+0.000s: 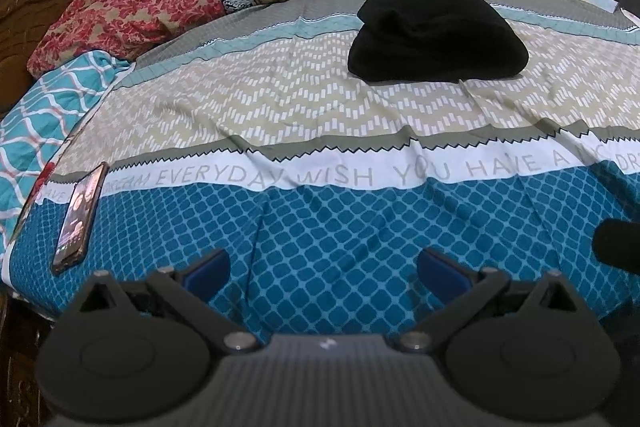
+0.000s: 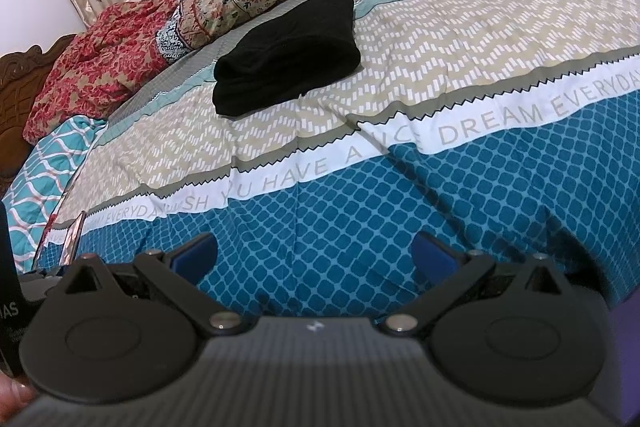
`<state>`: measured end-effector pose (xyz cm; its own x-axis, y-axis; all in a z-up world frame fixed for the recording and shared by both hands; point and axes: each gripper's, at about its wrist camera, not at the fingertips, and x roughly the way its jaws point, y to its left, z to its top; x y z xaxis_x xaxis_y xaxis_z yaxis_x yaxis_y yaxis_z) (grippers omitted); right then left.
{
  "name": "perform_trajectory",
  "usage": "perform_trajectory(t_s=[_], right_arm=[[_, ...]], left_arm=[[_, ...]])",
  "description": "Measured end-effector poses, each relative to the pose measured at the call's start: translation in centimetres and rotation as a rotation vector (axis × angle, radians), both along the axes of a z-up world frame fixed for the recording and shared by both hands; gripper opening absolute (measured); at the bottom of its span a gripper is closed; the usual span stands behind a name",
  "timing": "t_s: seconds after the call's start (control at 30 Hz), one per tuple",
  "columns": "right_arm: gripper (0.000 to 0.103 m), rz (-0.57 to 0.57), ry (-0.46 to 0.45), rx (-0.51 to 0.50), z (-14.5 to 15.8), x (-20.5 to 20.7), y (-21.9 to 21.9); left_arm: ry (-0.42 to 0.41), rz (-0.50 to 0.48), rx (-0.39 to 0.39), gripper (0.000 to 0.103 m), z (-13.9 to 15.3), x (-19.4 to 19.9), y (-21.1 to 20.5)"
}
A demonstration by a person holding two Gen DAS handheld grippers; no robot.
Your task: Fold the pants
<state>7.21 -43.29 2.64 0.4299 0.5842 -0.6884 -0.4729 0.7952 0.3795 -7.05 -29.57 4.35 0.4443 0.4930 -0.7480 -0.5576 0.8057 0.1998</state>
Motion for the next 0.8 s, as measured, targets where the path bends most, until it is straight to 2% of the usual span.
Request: perform_trajectory(t_s=[0.8], right_arm=[[0.103,0.002,0.035,0.006,-0.40,0.19,-0.22]], left_arm=[[0.038,0.008,-0.032,0.103,-0.88,0.32,0.02]])
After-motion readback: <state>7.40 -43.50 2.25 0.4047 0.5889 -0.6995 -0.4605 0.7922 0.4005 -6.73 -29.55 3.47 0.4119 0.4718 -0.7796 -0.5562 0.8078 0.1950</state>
